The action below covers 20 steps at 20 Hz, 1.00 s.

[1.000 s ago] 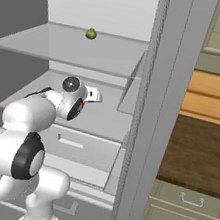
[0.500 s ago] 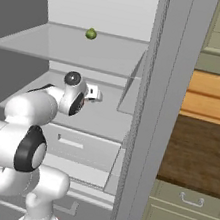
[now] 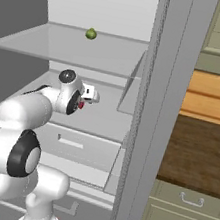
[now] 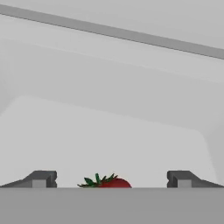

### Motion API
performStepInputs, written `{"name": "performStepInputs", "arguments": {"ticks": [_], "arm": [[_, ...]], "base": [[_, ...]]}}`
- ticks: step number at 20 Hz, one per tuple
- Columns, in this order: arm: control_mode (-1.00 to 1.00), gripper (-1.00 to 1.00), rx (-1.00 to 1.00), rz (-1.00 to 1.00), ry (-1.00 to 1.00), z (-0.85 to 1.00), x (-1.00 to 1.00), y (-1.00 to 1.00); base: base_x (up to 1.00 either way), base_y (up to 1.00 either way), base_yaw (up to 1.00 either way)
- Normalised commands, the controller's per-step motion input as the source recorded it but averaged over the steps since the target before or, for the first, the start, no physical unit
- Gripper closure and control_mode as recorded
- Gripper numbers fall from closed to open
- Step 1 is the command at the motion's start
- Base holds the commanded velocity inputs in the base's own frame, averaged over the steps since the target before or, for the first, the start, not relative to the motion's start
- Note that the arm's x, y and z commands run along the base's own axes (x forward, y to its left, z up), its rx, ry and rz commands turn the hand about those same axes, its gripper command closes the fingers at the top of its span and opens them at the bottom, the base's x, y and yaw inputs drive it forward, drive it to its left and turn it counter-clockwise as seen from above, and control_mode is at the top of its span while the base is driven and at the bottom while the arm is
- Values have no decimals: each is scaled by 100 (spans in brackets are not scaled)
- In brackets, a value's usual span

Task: Take the strawberry from the fridge and place it on top of the pancake, located on the dining counter.

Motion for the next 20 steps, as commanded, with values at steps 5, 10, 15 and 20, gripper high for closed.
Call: {"name": "performStepInputs", "arguments": {"ticks": [5, 10, 15, 20], "arm": [[-100, -100, 0, -15, 0, 0, -5, 5], [-100, -100, 0, -11, 6, 0, 0, 0], [-100, -100, 0, -3, 13, -15, 0, 0], [-100, -100, 0, 0, 1, -1, 2, 0]], "base": [[0, 0, 0], [0, 0, 0], [0, 0, 0], [0, 0, 0]]}}
